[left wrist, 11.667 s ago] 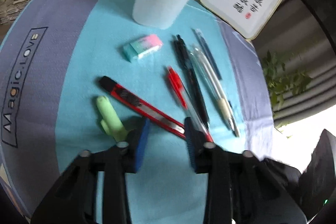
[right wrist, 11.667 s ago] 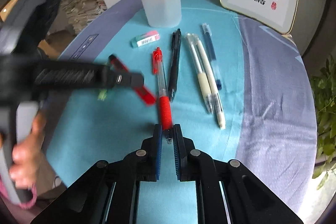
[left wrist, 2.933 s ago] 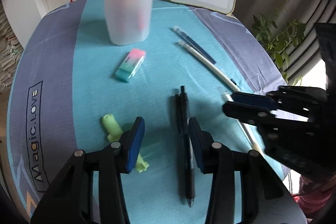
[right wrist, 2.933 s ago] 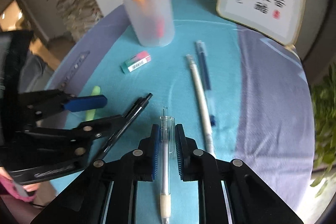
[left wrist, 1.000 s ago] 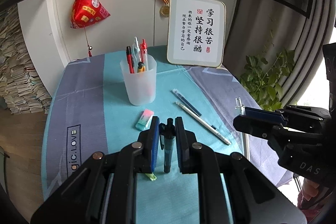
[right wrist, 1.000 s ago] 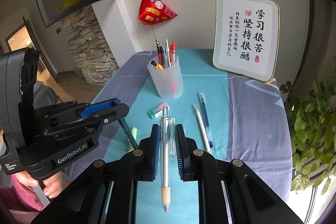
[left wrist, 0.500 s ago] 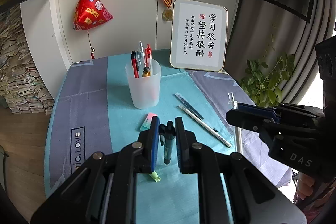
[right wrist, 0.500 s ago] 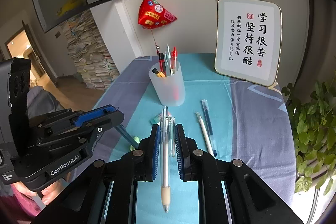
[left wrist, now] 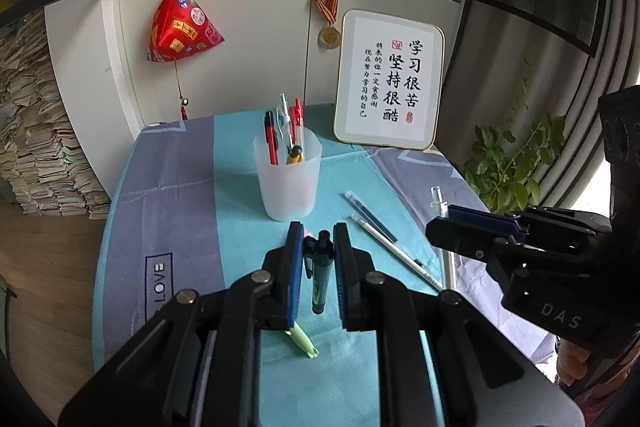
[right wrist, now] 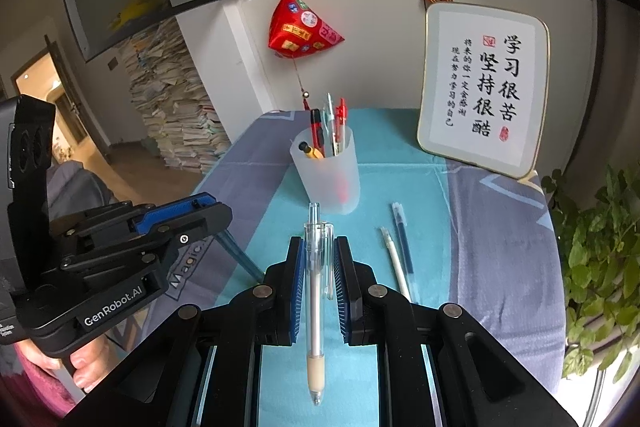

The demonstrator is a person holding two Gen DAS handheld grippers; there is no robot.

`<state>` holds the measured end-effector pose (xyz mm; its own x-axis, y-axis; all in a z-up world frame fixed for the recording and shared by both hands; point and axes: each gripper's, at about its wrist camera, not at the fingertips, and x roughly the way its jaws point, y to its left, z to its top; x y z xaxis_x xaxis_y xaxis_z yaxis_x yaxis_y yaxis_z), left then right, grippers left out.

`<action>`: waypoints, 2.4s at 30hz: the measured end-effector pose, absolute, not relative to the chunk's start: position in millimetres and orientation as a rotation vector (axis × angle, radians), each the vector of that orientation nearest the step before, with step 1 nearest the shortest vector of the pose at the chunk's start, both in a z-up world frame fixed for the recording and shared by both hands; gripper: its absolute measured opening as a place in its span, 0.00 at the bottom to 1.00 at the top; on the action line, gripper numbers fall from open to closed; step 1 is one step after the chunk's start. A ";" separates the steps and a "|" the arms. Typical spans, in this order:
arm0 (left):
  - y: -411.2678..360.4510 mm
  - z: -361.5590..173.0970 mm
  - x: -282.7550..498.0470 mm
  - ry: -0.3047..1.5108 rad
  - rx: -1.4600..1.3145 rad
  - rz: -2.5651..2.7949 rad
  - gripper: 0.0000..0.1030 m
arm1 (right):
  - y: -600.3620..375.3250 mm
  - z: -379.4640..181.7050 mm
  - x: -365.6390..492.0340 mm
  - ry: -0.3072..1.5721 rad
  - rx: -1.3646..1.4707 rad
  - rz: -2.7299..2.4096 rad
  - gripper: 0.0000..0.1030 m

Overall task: Organize stationery
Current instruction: 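Lift and carry the black pen and clear pen toward the frosted cup with both tools, then lower both pens into the cup and open both tools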

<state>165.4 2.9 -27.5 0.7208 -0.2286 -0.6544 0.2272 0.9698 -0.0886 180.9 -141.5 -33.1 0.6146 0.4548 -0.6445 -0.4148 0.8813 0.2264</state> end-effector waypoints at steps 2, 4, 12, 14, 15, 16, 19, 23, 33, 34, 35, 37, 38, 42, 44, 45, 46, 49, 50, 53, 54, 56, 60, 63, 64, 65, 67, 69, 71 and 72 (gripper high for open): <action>4.4 -24.6 168.5 0.718 0.001 -0.247 0.12 | -137.4 -30.8 185.4 0.756 0.052 0.509 0.15; 6.4 -21.1 171.6 0.710 0.001 -0.240 0.12 | -133.0 -27.7 189.8 0.750 0.046 0.514 0.15; 13.4 -2.3 186.9 0.671 0.004 -0.219 0.12 | -117.5 -14.8 208.1 0.725 0.033 0.530 0.15; 15.6 3.4 191.0 0.658 0.004 -0.215 0.12 | -114.3 -11.2 212.8 0.717 0.028 0.530 0.15; 17.0 6.4 193.2 0.653 0.002 -0.214 0.12 | -113.3 -10.2 215.0 0.713 0.027 0.530 0.15; 18.4 10.2 196.1 0.646 -0.001 -0.213 0.12 | -111.7 -8.6 217.5 0.709 0.025 0.530 0.15; 19.5 20.7 203.1 0.627 0.006 -0.211 0.12 | -108.1 -2.9 226.0 0.693 0.024 0.531 0.15; 19.2 32.1 214.8 0.602 0.023 -0.199 0.12 | -106.8 8.4 241.4 0.668 0.046 0.526 0.15; 28.6 42.0 243.7 0.593 -0.016 -0.191 0.12 | -101.1 21.8 273.1 0.633 0.057 0.519 0.15; 29.4 42.9 246.6 0.591 -0.020 -0.191 0.12 | -100.9 21.9 275.7 0.630 0.063 0.521 0.15; 29.3 43.7 248.9 0.590 -0.021 -0.191 0.12 | -100.7 21.7 278.6 0.628 0.069 0.521 0.15; 29.3 45.5 252.9 0.587 -0.023 -0.190 0.12 | -99.9 20.5 286.2 0.631 0.081 0.517 0.15; 29.2 46.2 254.7 0.586 -0.024 -0.191 0.12 | -99.5 20.1 290.4 0.632 0.088 0.516 0.15; 29.3 51.0 261.5 0.569 -0.031 -0.206 0.12 | -100.5 21.0 303.2 0.614 0.124 0.525 0.15; 28.4 51.9 264.8 0.560 -0.027 -0.207 0.12 | -100.8 22.3 310.2 0.589 0.143 0.523 0.15; 28.3 51.8 266.5 0.560 -0.028 -0.209 0.12 | -101.2 22.3 313.2 0.578 0.153 0.521 0.15; 27.9 50.9 269.2 0.561 -0.030 -0.212 0.12 | -101.3 21.9 316.6 0.571 0.163 0.516 0.15; 28.1 46.9 275.7 0.568 -0.035 -0.214 0.12 | -101.1 18.6 327.0 0.556 0.190 0.492 0.15; 28.6 45.0 278.0 0.572 -0.038 -0.213 0.12 | -100.8 16.8 331.0 0.554 0.197 0.484 0.15; 31.1 38.6 285.3 0.590 -0.057 -0.218 0.12 | -99.5 11.9 339.8 0.540 0.208 0.457 0.15; 31.9 35.8 287.4 0.598 -0.063 -0.219 0.12 | -98.7 9.6 341.9 0.531 0.206 0.445 0.15; 31.8 30.5 289.8 0.608 -0.061 -0.220 0.12 | -97.3 5.1 344.7 0.517 0.200 0.427 0.15; 28.7 17.3 294.9 0.640 -0.051 -0.225 0.12 | -94.3 -5.3 346.8 0.489 0.185 0.392 0.15; 27.7 8.9 296.6 0.657 -0.042 -0.223 0.12 | -93.5 -15.2 346.1 0.484 0.179 0.375 0.15; 28.1 6.0 297.6 0.664 -0.042 -0.225 0.12 | -93.5 -19.9 346.3 0.495 0.179 0.376 0.15; 28.5 4.0 298.2 0.669 -0.044 -0.227 0.12 | -93.7 -22.8 346.4 0.504 0.182 0.378 0.15; 28.9 0.3 299.2 0.677 -0.044 -0.230 0.12 | -93.6 -27.3 346.5 0.518 0.180 0.377 0.15; 29.4 -2.8 299.1 0.682 -0.043 -0.229 0.12 | -93.9 -30.3 346.1 0.527 0.179 0.378 0.15; 30.5 -6.7 298.7 0.690 -0.048 -0.231 0.12 | -94.5 -33.3 345.0 0.540 0.180 0.379 0.15; 30.8 -8.1 298.6 0.694 -0.049 -0.232 0.12 | -94.4 -34.4 344.5 0.545 0.179 0.378 0.15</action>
<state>298.6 30.8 -8.1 0.7442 -0.2282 -0.6277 0.1958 0.9731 -0.1216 344.5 -94.4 -34.4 0.7883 0.3961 -0.4708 -0.3022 0.9158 0.2646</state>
